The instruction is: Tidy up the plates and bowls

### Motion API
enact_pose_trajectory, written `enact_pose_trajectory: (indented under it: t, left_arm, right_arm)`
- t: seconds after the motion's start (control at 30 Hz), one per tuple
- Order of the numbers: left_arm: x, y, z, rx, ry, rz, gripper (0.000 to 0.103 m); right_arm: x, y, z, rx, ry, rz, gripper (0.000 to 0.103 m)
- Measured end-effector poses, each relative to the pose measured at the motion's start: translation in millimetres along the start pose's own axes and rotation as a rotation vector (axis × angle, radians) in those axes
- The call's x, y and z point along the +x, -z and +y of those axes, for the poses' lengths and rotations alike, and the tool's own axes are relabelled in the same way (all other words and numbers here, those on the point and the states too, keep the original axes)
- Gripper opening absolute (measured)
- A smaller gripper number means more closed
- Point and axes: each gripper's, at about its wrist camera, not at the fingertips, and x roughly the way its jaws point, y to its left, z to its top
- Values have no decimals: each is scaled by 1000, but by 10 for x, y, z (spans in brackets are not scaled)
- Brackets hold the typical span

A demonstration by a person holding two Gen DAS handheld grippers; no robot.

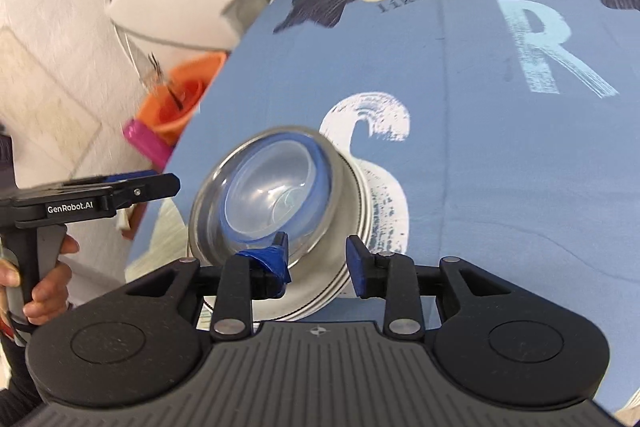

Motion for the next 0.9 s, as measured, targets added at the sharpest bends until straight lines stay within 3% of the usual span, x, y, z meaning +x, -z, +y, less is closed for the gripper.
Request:
enact_pose_trajectory:
  t: [0.2,0.43,0.5,0.57,0.63,0.77,0.9]
  left_arm:
    - [-114,7,-215,-25,31,-96,68]
    - [-175,160,-603,-34,-12,-220,72]
    - [-216,228,-771,-8,-43,-268,81]
    - [-255,307,-931,17,-55,-308,93]
    - [-300,416,-1104,46,-68,-346,93]
    - [-354,698,-1388,99,-67,-353,93]
    - [-360,1008,-1544,128,-73,-333,93]
  right_arm:
    - [-100,193,-277,134,-24,-107,16]
    - [-107,309,-350,245,132,-172,19]
    - [-100,337,-354,249,136,-172,21]
    - [-136,406,-350,261,120,-238,21]
    - [-189,507,-388,308,75,-315,21]
    - [-244,699,-503,387,3,-367,22]
    - [-350,965,-603,428,62,-407,25]
